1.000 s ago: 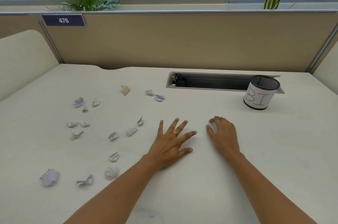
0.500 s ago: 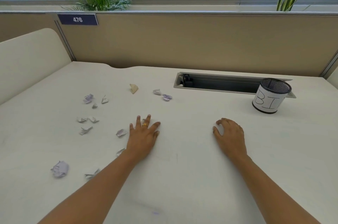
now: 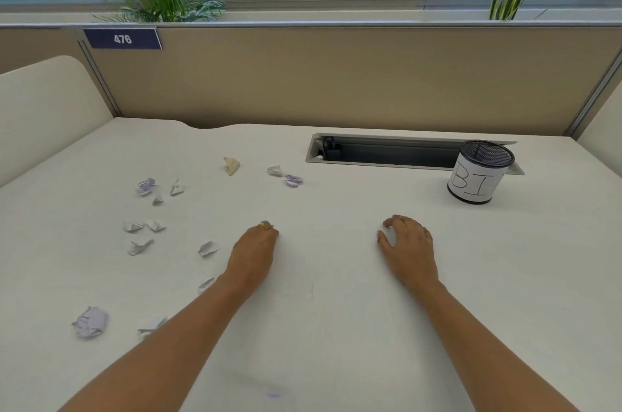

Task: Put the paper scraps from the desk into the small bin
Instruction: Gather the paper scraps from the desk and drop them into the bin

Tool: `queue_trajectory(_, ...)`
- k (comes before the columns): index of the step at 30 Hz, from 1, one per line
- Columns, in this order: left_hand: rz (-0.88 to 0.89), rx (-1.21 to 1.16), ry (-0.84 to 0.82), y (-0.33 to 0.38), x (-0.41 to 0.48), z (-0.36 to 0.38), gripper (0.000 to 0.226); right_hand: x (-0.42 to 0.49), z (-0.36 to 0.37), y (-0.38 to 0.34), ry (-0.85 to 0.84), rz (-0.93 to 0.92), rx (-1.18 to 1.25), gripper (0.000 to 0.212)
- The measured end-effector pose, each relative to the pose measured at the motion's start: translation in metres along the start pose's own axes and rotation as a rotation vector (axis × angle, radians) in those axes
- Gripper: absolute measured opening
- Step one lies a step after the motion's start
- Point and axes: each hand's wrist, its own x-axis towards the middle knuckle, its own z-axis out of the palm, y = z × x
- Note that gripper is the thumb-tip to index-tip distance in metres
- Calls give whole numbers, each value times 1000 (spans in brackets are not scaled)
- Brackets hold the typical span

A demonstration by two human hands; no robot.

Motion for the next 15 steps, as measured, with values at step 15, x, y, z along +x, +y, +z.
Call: queue_trajectory(15,433,-61,54,136,78,-29,18,-4,-3,-5,14,-20,-38,39)
